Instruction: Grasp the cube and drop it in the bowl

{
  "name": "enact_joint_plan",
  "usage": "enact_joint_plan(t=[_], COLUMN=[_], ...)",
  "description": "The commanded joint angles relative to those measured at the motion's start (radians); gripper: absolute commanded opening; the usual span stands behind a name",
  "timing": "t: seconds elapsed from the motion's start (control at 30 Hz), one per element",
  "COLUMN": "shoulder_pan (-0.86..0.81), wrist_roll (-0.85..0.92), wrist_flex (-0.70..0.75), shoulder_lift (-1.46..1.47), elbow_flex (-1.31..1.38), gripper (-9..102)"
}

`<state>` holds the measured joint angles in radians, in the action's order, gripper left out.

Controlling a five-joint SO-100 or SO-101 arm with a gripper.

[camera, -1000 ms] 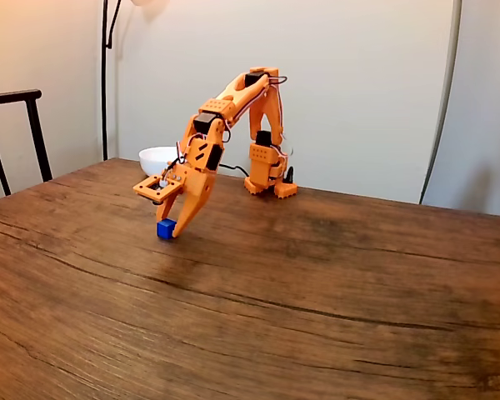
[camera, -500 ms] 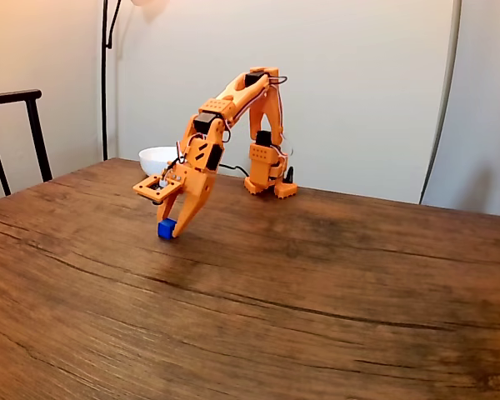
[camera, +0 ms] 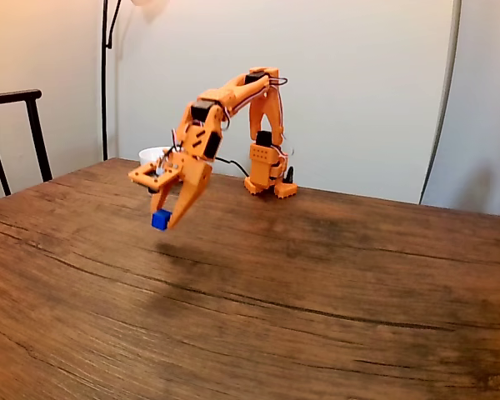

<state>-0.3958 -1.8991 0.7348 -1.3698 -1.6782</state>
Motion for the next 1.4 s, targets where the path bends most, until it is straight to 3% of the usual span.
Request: enact_joint_plan(t=[0.0, 0.63, 1.37], shoulder_pan=[-0.002, -0.038, -0.238], wrist_roll=[-0.025, -0.058, -0.11], wrist_flex=[0.112, 0.612, 0.969], shoulder_lift=[-0.023, -0.037, -0.37], elbow_flex=[0.133, 0.568, 0.578], gripper=[2, 2, 2])
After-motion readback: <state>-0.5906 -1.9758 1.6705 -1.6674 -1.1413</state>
